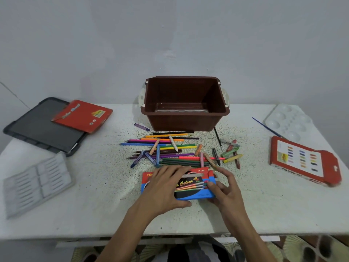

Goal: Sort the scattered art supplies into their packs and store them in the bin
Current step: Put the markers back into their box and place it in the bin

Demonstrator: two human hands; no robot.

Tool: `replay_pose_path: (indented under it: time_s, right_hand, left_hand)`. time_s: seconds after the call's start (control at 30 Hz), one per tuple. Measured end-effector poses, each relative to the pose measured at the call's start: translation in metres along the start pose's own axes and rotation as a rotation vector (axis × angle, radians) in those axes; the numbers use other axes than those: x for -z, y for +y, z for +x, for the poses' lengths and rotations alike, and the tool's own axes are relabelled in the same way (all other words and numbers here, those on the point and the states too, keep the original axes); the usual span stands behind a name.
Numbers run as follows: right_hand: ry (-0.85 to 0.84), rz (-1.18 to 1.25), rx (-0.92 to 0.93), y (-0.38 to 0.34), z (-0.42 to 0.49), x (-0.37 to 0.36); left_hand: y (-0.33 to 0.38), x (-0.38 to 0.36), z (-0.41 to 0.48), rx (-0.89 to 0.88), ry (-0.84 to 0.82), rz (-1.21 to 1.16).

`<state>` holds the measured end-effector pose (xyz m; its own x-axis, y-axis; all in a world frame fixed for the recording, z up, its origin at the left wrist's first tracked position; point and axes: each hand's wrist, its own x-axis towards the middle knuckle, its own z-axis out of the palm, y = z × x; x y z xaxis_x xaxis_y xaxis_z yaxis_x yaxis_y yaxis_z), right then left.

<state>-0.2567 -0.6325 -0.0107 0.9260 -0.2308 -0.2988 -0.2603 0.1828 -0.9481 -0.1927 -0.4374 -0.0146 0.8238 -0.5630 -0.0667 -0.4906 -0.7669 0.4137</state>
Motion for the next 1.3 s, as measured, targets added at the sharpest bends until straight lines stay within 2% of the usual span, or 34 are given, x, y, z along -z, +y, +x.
replay_pose_path:
  time_s: [0.13,0.37,0.83,0.97,1.07,1.3]
  right_hand:
    - [-0.008,-0.015,0.033,0.0,0.001,0.0]
    - [0.042,-0.294,0.147,0.01,0.012,0.014]
    - [-0.144,-0.86,0.53,0.022,0.032,0.016]
    - [-0.28,-1.113,0.697,0.016,0.039,0.018]
    - [-0.356,-1.202,0.803,0.008,0.041,0.014]
    - [-0.485,-1.345,0.735,0.021,0.05,0.022]
  left_hand:
    - [-0.005,0.001,-0.002,-0.017,0.035,-0.018]
    - [-0.017,0.001,-0.007,-0.026,0.047,-0.06]
    - [-0.034,-0.008,-0.027,0.093,0.024,-0.123]
    - [-0.044,-0.008,-0.033,0.113,0.059,-0.103]
    - [-0.05,-0.009,-0.035,0.125,0.086,-0.109]
    - [-0.06,-0.009,-0.04,0.16,0.083,-0.121]
